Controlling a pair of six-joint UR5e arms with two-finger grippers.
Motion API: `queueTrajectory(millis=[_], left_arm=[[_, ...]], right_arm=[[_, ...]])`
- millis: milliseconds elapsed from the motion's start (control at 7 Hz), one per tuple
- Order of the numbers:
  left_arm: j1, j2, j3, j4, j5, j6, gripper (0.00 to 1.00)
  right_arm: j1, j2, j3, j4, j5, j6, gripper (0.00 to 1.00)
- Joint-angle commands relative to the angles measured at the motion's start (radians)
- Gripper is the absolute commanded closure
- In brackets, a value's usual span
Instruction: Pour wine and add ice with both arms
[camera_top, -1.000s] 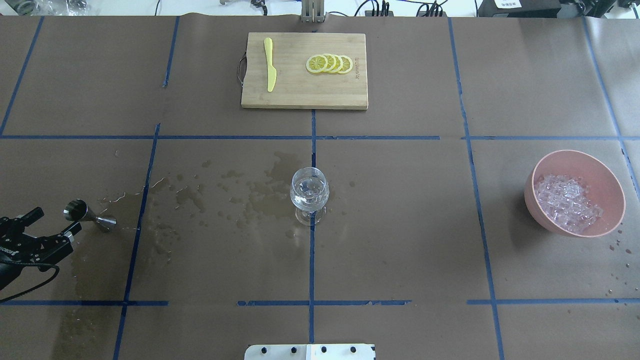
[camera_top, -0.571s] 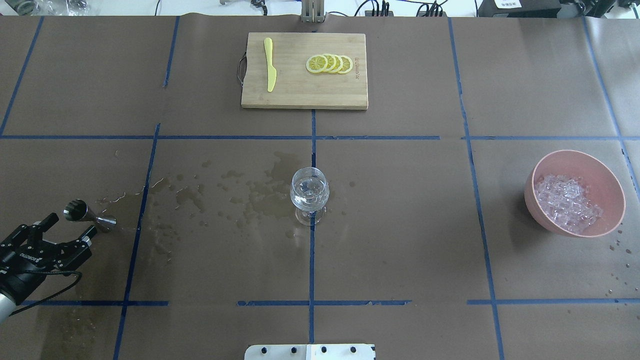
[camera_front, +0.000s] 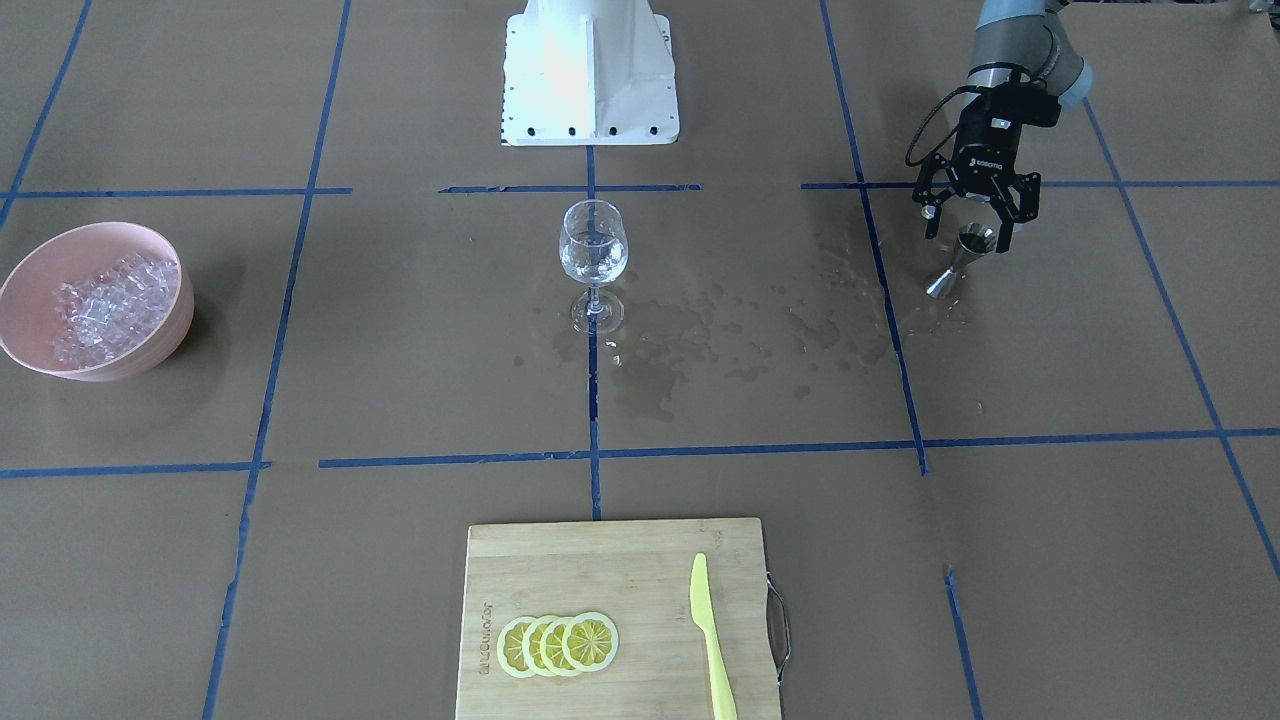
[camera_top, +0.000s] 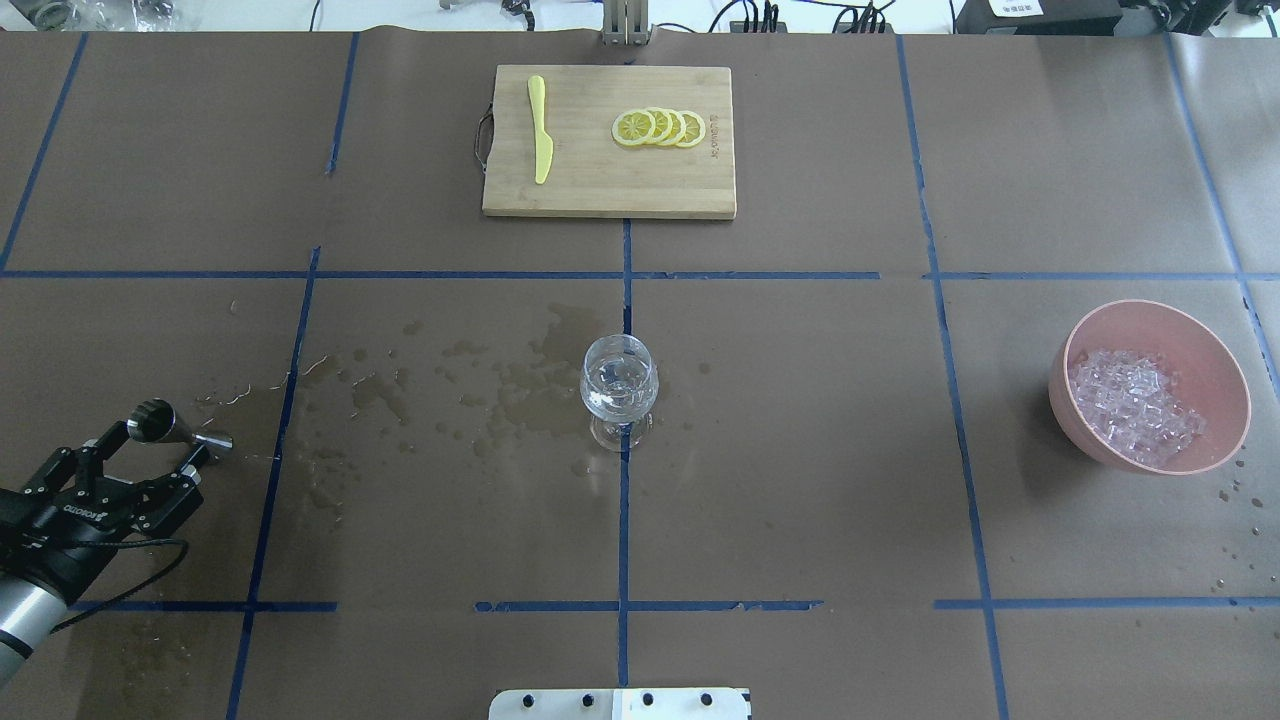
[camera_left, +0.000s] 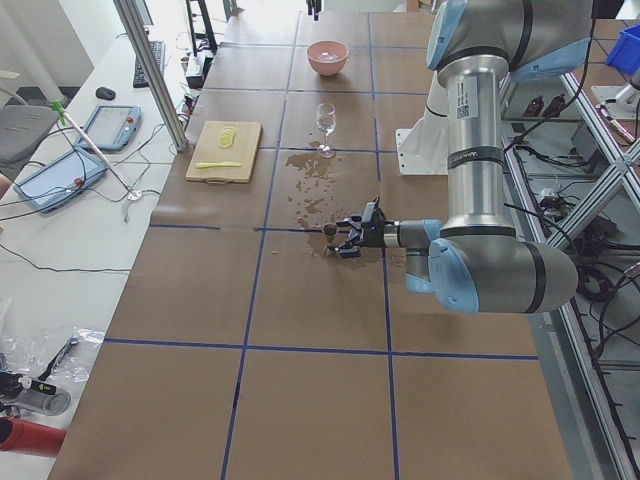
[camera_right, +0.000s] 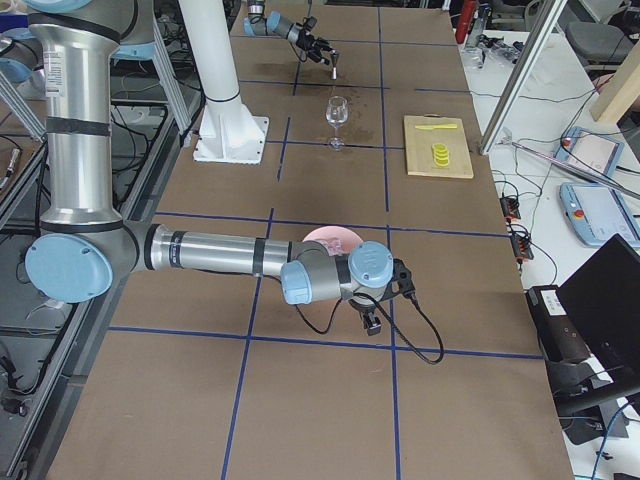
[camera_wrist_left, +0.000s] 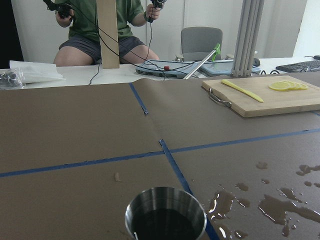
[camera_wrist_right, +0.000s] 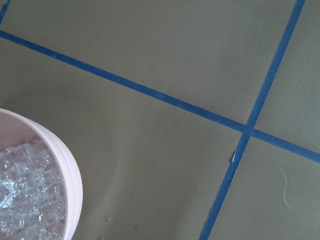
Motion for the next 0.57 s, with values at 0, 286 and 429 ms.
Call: queueTrajectory(millis=[0,286,429], left_arm=[[0.0,-0.054,0.07,-0.002,0.025,0.001,0.01],[0.0,-0.101,0.11,-0.003,0.046,0.007,0.01],[-0.001,-0.101,0.113,-0.003,0.046,0.007,0.01]], right_arm=[[0.0,-0.001,0.001,0.0,0.0,0.0,0.0],[0.0,-0.001,0.003,0.0,0.0,-0.001,0.0],[0.0,-0.001,0.001,0.0,0.0,-0.003,0.0]])
